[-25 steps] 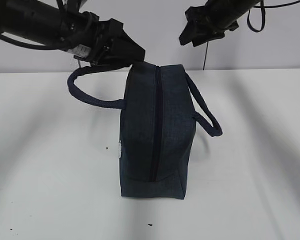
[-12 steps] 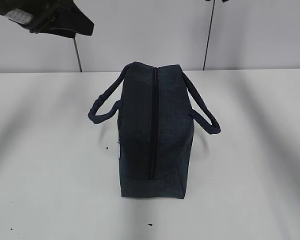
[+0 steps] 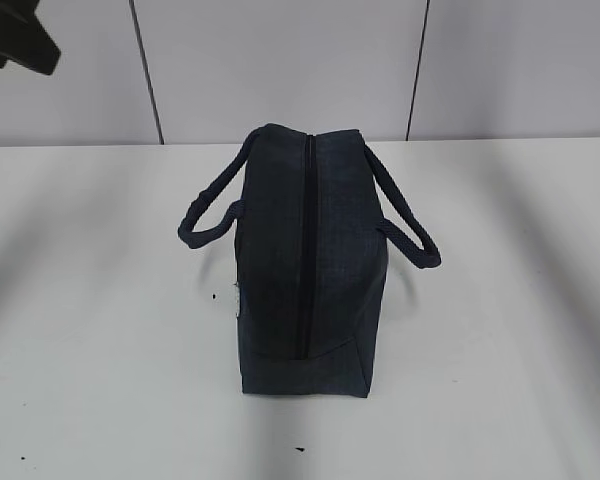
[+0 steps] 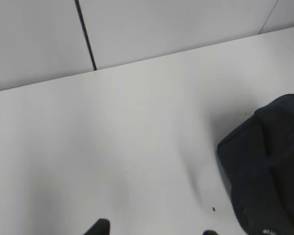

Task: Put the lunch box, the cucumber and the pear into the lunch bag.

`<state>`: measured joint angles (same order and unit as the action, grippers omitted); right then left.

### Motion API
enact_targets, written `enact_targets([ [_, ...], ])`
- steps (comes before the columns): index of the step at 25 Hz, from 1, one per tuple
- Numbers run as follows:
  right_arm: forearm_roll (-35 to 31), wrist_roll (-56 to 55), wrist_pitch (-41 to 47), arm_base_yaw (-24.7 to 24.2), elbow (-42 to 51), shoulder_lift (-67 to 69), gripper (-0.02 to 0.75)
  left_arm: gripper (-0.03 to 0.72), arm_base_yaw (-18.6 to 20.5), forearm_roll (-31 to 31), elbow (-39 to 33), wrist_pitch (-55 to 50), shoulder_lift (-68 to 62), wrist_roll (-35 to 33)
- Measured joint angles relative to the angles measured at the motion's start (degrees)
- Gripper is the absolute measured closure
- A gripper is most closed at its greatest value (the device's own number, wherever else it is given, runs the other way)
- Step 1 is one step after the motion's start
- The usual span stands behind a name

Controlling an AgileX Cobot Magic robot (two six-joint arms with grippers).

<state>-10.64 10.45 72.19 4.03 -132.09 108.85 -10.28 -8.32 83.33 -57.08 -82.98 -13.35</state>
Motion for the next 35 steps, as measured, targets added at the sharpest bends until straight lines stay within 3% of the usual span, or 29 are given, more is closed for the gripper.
enact_targets([
  [14,0.94,-0.13,0.12,0.0,29.68,-23.92,0.403,0.337,0.0,14.1,0.0,-14.73,11.09,9.15],
  [28,2.3,-2.06,0.33,0.0,50.39,-54.38,0.404,0.337,0.0,13.22,-0.51,-15.79,32.2,13.35],
  [35,4.03,-4.56,0.44,0.0,61.58,-69.08,0.405,0.337,0.0,11.88,-13.19,-15.93,46.07,14.56],
])
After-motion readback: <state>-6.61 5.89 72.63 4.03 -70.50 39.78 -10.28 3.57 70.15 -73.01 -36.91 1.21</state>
